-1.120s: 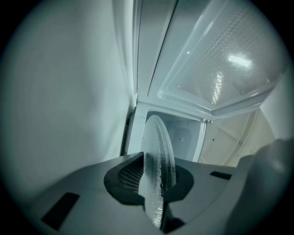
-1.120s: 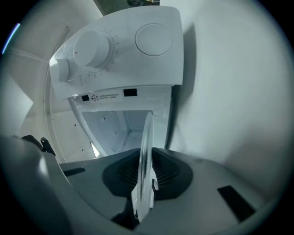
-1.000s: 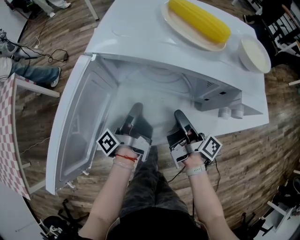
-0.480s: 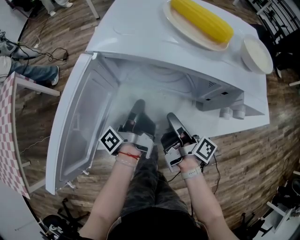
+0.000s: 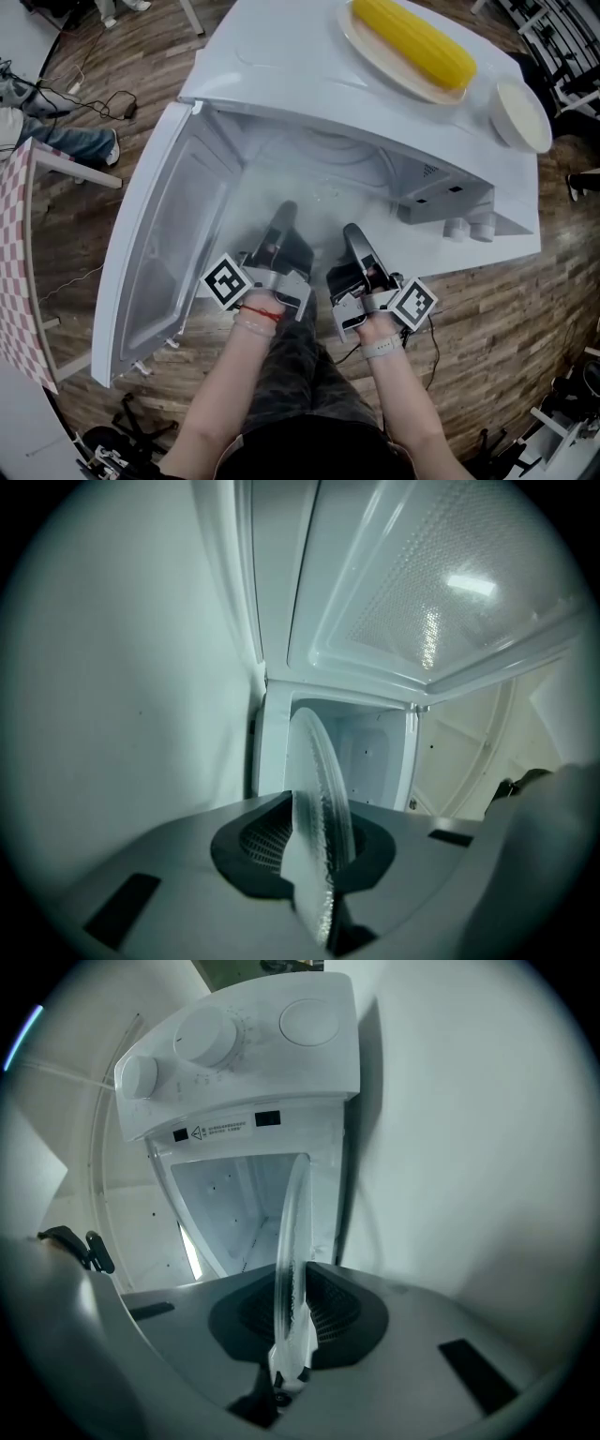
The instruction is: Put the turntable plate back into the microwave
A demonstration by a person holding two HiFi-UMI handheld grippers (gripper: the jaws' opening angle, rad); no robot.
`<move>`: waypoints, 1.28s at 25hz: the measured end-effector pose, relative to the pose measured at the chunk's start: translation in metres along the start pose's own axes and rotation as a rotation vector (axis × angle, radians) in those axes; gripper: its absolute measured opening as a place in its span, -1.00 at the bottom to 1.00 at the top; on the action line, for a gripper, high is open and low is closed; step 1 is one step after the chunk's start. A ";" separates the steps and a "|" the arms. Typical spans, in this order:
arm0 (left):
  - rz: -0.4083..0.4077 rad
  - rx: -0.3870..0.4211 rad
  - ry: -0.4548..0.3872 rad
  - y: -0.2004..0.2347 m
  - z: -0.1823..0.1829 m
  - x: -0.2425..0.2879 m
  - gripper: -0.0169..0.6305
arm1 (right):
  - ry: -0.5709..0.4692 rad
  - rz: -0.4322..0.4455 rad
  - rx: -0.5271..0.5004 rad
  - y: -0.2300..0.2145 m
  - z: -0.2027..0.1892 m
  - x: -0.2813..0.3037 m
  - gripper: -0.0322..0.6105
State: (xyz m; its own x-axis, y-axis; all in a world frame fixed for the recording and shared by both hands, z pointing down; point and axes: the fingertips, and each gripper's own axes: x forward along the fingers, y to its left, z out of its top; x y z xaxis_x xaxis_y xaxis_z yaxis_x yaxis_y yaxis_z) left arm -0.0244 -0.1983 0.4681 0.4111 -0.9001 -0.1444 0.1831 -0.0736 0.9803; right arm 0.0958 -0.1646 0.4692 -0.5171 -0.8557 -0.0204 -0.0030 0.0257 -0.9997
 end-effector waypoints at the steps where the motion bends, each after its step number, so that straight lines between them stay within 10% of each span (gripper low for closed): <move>1: -0.001 -0.001 0.006 0.000 -0.001 0.000 -0.84 | -0.002 0.003 0.002 0.000 0.001 0.000 -0.77; 32: 0.051 0.101 0.126 -0.006 -0.013 -0.001 -0.82 | -0.022 -0.010 -0.009 0.005 0.020 0.028 -0.77</move>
State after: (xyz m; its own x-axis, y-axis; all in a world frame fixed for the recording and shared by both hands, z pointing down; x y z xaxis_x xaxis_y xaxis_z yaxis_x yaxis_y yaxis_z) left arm -0.0148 -0.1914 0.4607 0.5275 -0.8432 -0.1037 0.0712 -0.0778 0.9944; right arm 0.0980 -0.1990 0.4638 -0.4978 -0.8672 -0.0111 -0.0161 0.0220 -0.9996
